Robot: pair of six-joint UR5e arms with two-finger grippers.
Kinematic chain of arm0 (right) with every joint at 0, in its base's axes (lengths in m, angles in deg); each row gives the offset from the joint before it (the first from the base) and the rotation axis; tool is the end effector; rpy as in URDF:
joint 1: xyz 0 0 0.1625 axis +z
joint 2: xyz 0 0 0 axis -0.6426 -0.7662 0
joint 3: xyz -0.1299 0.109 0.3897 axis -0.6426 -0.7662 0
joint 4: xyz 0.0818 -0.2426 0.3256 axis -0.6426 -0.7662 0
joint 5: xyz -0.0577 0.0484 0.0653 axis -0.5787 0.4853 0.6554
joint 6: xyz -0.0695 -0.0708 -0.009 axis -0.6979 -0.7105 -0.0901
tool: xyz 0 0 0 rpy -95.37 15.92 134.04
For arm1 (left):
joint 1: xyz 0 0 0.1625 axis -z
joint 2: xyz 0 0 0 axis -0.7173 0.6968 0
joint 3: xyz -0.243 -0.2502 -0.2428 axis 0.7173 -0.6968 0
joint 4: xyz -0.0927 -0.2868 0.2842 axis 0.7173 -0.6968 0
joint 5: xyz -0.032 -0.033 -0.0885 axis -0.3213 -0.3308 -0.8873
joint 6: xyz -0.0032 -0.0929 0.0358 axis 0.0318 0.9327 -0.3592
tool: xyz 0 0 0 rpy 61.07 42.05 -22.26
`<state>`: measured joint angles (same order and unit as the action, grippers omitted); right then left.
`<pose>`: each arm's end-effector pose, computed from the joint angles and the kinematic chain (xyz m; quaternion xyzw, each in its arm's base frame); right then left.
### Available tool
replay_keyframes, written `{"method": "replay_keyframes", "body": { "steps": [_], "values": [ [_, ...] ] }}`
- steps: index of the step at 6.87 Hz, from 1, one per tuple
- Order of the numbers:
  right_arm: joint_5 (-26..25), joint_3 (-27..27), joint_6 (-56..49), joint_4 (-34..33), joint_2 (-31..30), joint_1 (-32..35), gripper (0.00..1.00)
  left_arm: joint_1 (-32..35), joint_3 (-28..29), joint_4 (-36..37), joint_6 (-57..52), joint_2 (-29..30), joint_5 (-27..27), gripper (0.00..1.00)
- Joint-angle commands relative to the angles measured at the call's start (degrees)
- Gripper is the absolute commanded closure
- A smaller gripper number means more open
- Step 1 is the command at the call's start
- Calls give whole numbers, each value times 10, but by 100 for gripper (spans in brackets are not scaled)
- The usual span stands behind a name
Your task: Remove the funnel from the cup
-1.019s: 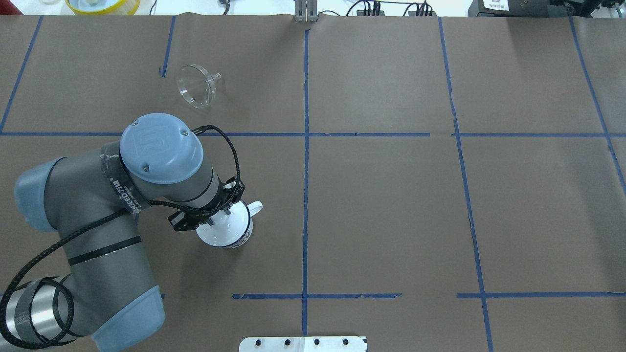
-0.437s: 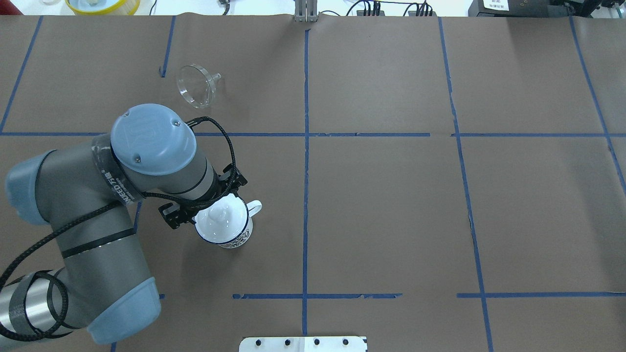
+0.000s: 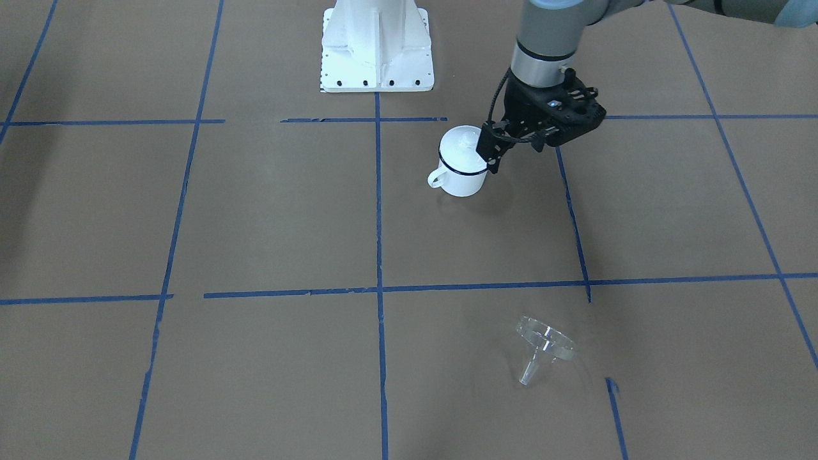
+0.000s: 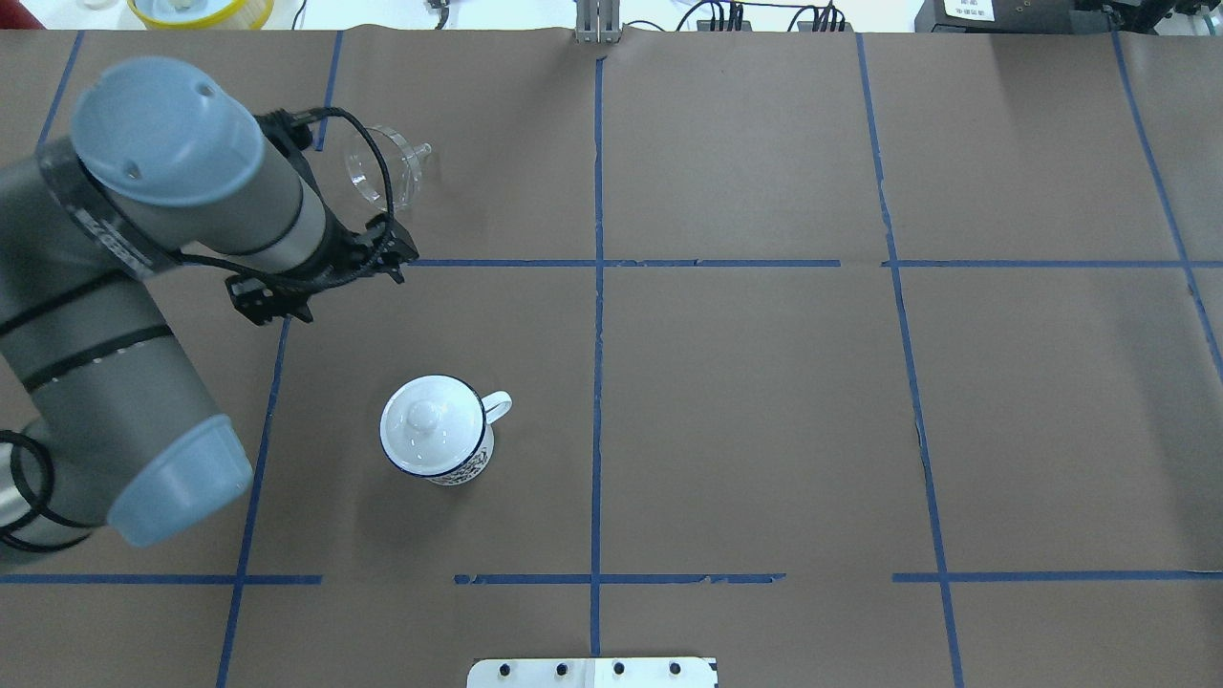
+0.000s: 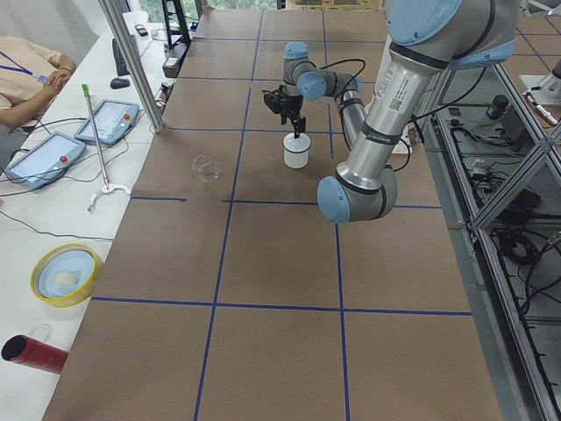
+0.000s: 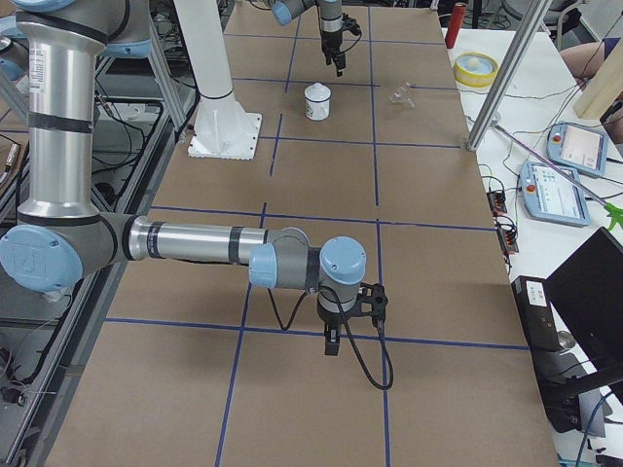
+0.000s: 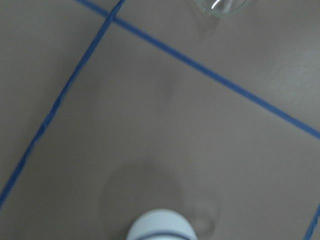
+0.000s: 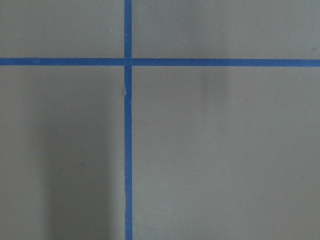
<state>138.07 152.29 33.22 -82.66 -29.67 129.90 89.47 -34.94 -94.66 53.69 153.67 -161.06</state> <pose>0.0670 -0.4449 0.6702 -0.0094 -0.3520 0.0053 0.9359 0.3411 -0.4629 0.2193 0.0051 0.3791 -0.2214 0.8984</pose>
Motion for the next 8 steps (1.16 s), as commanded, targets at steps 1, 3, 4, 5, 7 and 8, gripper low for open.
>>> {"method": "replay_keyframes", "body": {
  "steps": [1,3,4,5,7,8],
  "values": [
    [0,0,0,0,0,0,0,126,2,-7,-191,-52,-71,0],
    [0,0,0,0,0,0,0,245,5,-10,-393,-126,-129,0],
    [0,0,0,0,0,0,0,307,28,-10,-507,-148,-151,0],
    [0,0,0,0,0,0,0,367,73,-10,-620,-164,-187,0],
    [0,0,0,0,0,0,0,461,135,-10,-802,-204,-219,0],
    [0,0,0,0,0,0,0,497,177,-15,-891,-214,-232,0]
  ]
}}
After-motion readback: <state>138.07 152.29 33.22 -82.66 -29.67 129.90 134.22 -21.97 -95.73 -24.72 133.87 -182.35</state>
